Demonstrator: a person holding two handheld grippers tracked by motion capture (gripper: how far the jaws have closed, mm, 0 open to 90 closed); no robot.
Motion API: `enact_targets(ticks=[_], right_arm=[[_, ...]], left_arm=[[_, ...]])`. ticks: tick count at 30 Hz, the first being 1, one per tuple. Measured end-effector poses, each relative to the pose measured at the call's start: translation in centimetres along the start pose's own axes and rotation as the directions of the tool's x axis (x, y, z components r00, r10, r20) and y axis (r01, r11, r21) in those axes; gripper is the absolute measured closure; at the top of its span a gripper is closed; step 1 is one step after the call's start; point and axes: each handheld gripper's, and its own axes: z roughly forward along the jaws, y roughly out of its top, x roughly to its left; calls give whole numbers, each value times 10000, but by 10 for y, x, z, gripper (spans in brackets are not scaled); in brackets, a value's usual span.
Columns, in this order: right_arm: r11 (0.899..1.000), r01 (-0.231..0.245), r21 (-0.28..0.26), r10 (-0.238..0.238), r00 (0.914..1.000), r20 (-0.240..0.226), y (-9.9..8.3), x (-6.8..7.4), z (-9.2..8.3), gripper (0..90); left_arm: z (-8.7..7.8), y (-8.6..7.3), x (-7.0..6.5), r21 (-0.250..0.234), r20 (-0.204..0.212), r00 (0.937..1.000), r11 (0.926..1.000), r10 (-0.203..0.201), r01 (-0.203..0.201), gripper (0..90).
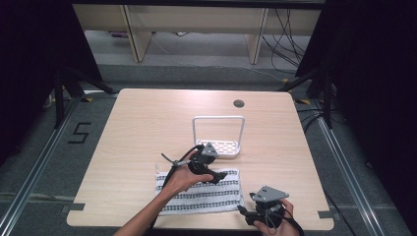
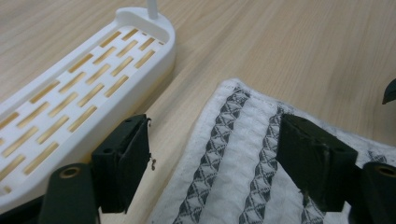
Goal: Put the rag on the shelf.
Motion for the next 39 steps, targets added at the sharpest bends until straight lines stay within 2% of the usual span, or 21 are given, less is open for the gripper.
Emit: enact_targets(ticks=[1, 2, 3, 4, 6, 8, 10, 12, 15, 16, 19, 20, 21, 22, 25, 29, 32, 33, 37, 39], right_arm=[[10000, 0, 0, 0, 10000, 0, 0, 0, 0, 395], [10000, -80, 17, 80, 10000, 16, 0, 1, 1, 395], [10000, -80, 17, 80, 10000, 16, 0, 1, 1, 395], [10000, 74, 17, -74, 10000, -5, 1, 2, 2, 396], [9999, 157, -16, -157, 9999, -18, 2, 3, 3, 397], [9997, 9, 225, -10, 10000, 36, 3, 6, 3, 402], [9996, 3, 299, -6, 10000, 76, 4, 7, 5, 418], [9997, -14, 251, 12, 10000, 83, 5, 8, 7, 431], [9996, -125, 256, 123, 9999, 92, 5, 7, 7, 436], [9995, -121, 303, 115, 9998, 175, 5, 6, 7, 438], [9994, -162, 296, 159, 9998, 106, 5, 6, 8, 441], [9985, -419, 341, 416, 9991, 100, 5, 8, 9, 444], [9985, -419, 341, 416, 9991, 100, 5, 8, 9, 444], [9994, -152, 306, 148, 9998, 129, 5, 6, 10, 444], [9986, -329, 402, 326, 9994, 99, 6, 6, 11, 447], [9995, -305, 70, 304, 9994, 135, 8, 6, 11, 462], [9989, -383, 270, 380, 9992, 134, 7, 7, 14, 461], [9987, -260, 430, 255, 9996, 133, 7, 6, 16, 460], [9986, -271, 456, 264, 9995, 157, 7, 6, 18, 459], [9978, -288, 599, 278, 9995, 173, 8, 5, 19, 460]], left_arm=[[0, 0, 0, 0, 0, 10000, 10000, 0, 0, 266], [5, 3, -1, 307, 41, 9996, 9991, 291, -292, 271], [5, 3, -1, 307, 41, 9996, 9991, 291, -292, 276], [10, 6, -2, 481, 194, 9988, 9978, 449, -458, 282], [14, 9, -3, 523, 343, 9985, 9976, 438, -456, 288], [18, 11, -4, 572, 426, 9980, 9971, 476, -500, 300], [23, 13, -4, 733, 523, 9964, 9948, 664, -702, 321], [27, 14, -5, 671, 589, 9965, 9957, 595, -634, 330], [31, 17, -4, 697, 631, 9948, 9940, 798, -842, 349], [31, 20, -2, 774, 660, 9914, 9900, 1130, -1180, 382], [35, 21, -5, 656, 718, 9926, 9925, 984, -1031, 394], [37, 22, -6, 689, 732, 9917, 9914, 1058, -1108, 398], [38, 22, -6, 700, 818, 9904, 9907, 1112, -1170, 398], [42, 24, -7, 846, 881, 9877, 9870, 1293, -1368, 411], [45, 25, -8, 989, 862, 9862, 9838, 1413, -1496, 427], [49, 27, -9, 1116, 832, 9829, 9785, 1645, -1732, 478], [52, 28, -9, 1153, 921, 9814, 9771, 1687, -1788, 495], [53, 29, -9, 1156, 907, 9809, 9765, 1720, -1819, 516], [55, 28, -10, 1287, 994, 9763, 9704, 1925, -2044, 534], [55, 29, -9, 1281, 1051, 9754, 9701, 1936, -2063, 565]])
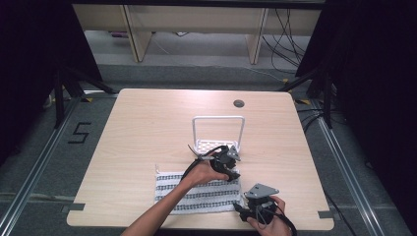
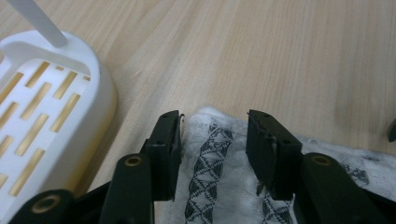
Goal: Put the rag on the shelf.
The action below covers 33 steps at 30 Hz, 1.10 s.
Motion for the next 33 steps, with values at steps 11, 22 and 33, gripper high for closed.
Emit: enact_targets(ticks=[11, 22, 33], right_arm=[[9997, -238, 75, 240, 9993, -301, 1, -2, 3, 616], [9999, 57, -137, -62, 9992, -400, 1, -3, 3, 835], [9913, 521, -1209, -549, 9983, -193, 9, -10, -7, 865]], left_arm=[[0, 0, -4, 19, 264, 9995, 9999, 164, -165, 757], [-7, -1, -4, -18, 81, 10000, 10000, -28, 28, 847], [-36, -1, 0, -699, -347, 9986, 9968, -401, 376, 847]])
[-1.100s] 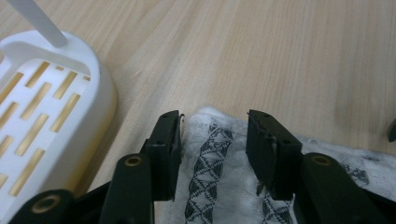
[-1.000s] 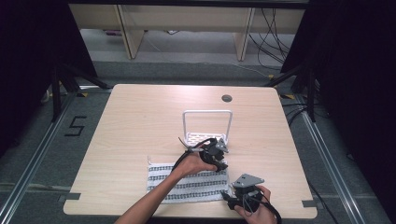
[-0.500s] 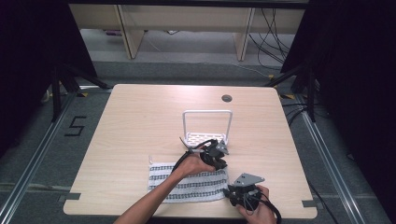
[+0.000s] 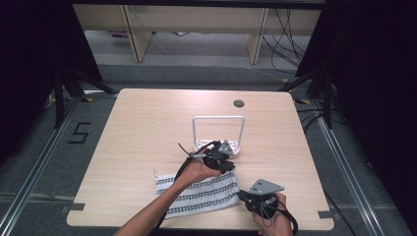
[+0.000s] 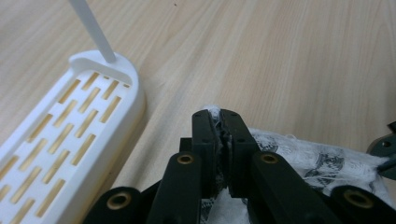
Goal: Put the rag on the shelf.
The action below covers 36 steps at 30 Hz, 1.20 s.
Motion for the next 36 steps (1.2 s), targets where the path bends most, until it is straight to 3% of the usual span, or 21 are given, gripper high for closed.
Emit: enact_targets(ticks=[1, 4, 5, 6, 7, 8, 11, 12, 21, 22, 25, 26, 27, 28, 29, 30, 31, 32, 33, 34, 36], right_arm=[[10000, 0, 0, 0, 10000, 0, 0, 0, 0, 865], [9997, -79, -251, 78, 10000, -38, 5, 2, -6, 865], [9997, -79, -251, 78, 10000, -38, 5, 2, -6, 865], [9995, 103, -305, -104, 9999, -45, 7, 1, -7, 866], [9986, 175, -508, -174, 9998, 32, 10, 1, -10, 866], [9982, 144, -588, -143, 9999, 23, 11, 2, -11, 866], [9968, 231, -759, -233, 9997, -15, 16, 2, -16, 866], [9941, 396, -1012, -384, 9992, 134, 21, 2, -19, 866], [9836, 412, -1757, -384, 9991, 197, 47, -5, -34, 868], [9830, 203, -1823, -192, 9998, 75, 55, -6, -37, 869], [9779, 177, -2085, -217, 9996, -170, 70, -11, -43, 871], [9766, 130, -2148, -186, 9995, -242, 75, -12, -46, 871], [9766, 130, -2148, -186, 9995, -242, 75, -12, -46, 871], [9729, 185, -2306, -280, 9989, -381, 86, -15, -51, 872], [9729, 185, -2306, -280, 9989, -381, 86, -15, -51, 872], [9642, 426, -2617, -508, 9984, -248, 96, -19, -57, 873], [9642, 426, -2617, -508, 9984, -248, 96, -19, -57, 873], [9609, 460, -2730, -557, 9981, -276, 106, -22, -64, 874], [9572, 352, -2872, -439, 9987, -240, 110, -23, -67, 874], [9516, 573, -3018, -642, 9979, -130, 115, -25, -70, 874], [9498, 602, -3070, -650, 9979, -54, 120, -26, -73, 874]], left_arm=[[-2, 0, -1, -229, -45, 9997, 9994, -244, 243, 847], [-11, 1, 0, -125, -147, 9999, 9999, -4, 2, 847], [-12, 1, -1, -393, -184, 9994, 9988, -298, 291, 847], [-16, 2, 0, -314, -187, 9997, 9994, -165, 159, 847], [-22, 4, -1, -655, -274, 9988, 9971, -403, 384, 847], [-28, 5, 0, -527, -350, 9992, 9984, -211, 192, 847], [-36, 7, -1, -636, -519, 9984, 9978, -215, 181, 847], [-45, 10, -3, -943, -701, 9965, 9948, -462, 395, 847], [-92, 16, -1, -1696, -1165, 9896, 9834, -849, 644, 847], [-105, 18, -1, -1815, -1289, 9869, 9807, -970, 727, 847], [-117, 19, -1, -1963, -1423, 9839, 9774, -1080, 789, 848], [-129, 20, 0, -2190, -1452, 9814, 9714, -1256, 919, 849], [-129, 20, 0, -2190, -1452, 9814, 9714, -1256, 919, 849], [-139, 21, 0, -2428, -1399, 9787, 9634, -1505, 1134, 849], [-139, 21, 0, -2428, -1399, 9787, 9634, -1505, 1134, 849], [-149, 22, 1, -2664, -1343, 9771, 9558, -1650, 1247, 849], [-149, 22, 1, -2664, -1343, 9771, 9558, -1650, 1247, 849], [-156, 24, 0, -2952, -1239, 9759, 9457, -1794, 1363, 849], [-156, 24, 0, -2952, -1239, 9759, 9457, -1794, 1363, 849], [-165, 27, -2, -3140, -1286, 9742, 9394, -1857, 1376, 849], [-171, 30, -3, -3251, -1242, 9735, 9348, -1921, 1430, 849]])
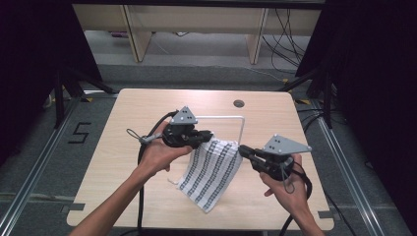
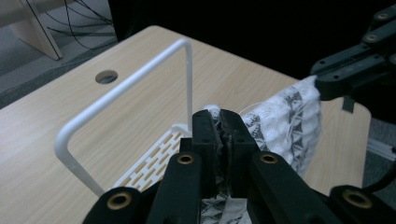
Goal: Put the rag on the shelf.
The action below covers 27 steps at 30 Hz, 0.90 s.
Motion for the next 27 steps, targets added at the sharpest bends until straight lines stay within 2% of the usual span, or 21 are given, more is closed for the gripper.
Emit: enact_targets(ticks=[1, 2, 4, 7, 8, 13, 16, 19, 22, 27], right_arm=[[9995, 213, -216, -211, 9998, 56, 7, -4, -1, 875], [9996, 61, -259, -57, 9999, 125, 17, -7, -4, 875], [9992, 189, -340, -186, 9998, 110, 26, -11, -6, 875], [9991, 84, -413, -74, 9997, 235, 34, -13, -8, 875], [9986, 227, -476, -212, 9993, 315, 43, -16, -9, 875], [9976, 433, -538, -407, 9980, 487, 54, -23, -9, 875], [9974, 221, -681, -176, 9976, 663, 62, -32, -2, 875], [9984, 122, -553, -86, 9979, 642, 67, -37, 3, 875], [9983, 148, -558, -111, 9978, 656, 73, -41, 9, 875], [9972, 115, -735, -60, 9971, 753, 81, -47, 12, 875]], left_arm=[[-3, 3, -1, -96, -23, 10000, 9999, -39, 39, 849], [-6, 6, -1, -157, -9, 10000, 9999, -62, 62, 848], [-10, 11, -2, -295, -8, 9999, 9995, -148, 148, 848], [-14, 18, -3, -495, -50, 9997, 9985, -227, 224, 846], [-16, 23, -2, -535, -128, 9996, 9982, -262, 255, 846], [-16, 31, 2, -758, -252, 9987, 9963, -437, 417, 845], [-13, 38, 9, -932, -455, 9971, 9940, -614, 570, 844], [-13, 41, 13, -969, -531, 9964, 9935, -656, 602, 844], [-11, 46, 21, -983, -710, 9944, 9926, -778, 706, 844], [-11, 54, 25, -1194, -815, 9932, 9902, -828, 727, 844]])
